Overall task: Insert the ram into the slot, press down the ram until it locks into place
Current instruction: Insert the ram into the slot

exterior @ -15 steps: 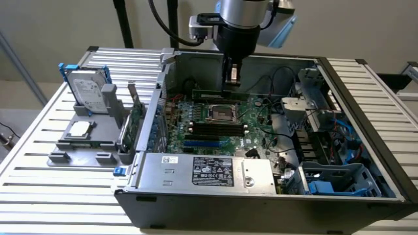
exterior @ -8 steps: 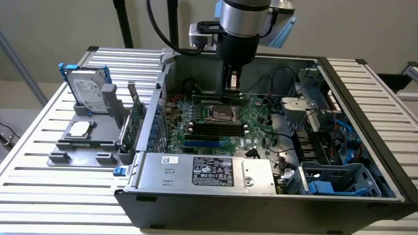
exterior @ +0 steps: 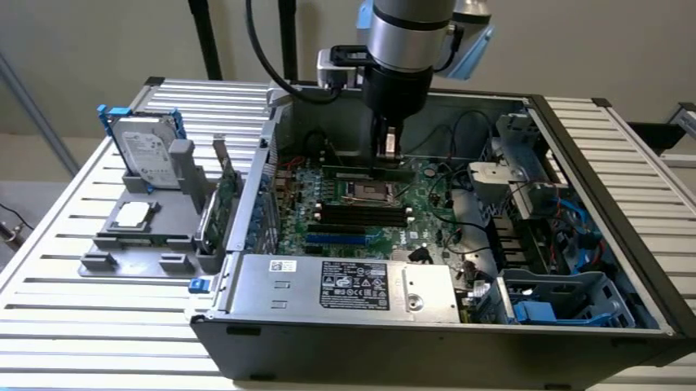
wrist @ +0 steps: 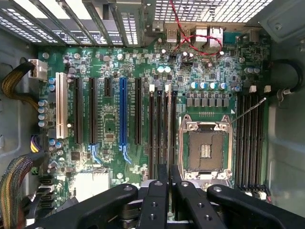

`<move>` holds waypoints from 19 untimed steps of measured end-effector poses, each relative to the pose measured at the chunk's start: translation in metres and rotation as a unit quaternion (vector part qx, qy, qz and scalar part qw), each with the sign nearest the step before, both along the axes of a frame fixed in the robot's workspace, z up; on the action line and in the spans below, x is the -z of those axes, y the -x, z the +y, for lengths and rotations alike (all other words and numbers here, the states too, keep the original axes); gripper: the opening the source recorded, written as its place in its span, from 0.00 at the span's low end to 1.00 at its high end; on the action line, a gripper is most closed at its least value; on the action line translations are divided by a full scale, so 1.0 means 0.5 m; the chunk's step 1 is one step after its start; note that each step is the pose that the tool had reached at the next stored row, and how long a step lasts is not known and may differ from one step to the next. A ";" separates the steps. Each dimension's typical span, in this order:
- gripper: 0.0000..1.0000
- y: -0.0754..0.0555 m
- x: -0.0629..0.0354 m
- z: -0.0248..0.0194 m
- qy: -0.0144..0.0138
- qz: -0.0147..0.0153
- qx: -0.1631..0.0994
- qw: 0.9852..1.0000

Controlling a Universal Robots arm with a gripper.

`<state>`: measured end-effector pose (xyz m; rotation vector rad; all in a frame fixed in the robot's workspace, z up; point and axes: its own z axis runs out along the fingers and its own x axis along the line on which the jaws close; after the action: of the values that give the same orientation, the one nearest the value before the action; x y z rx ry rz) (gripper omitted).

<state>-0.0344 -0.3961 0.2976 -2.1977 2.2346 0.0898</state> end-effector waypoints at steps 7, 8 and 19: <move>0.13 -0.004 0.014 -0.0010 0.007 0.000 0.000 1.000; 0.13 -0.004 0.016 -0.0010 0.009 0.000 0.000 1.000; 0.13 -0.004 0.046 -0.0010 0.024 0.000 0.000 1.000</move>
<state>-0.0325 -0.3966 0.2748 -2.2212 2.2603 0.0373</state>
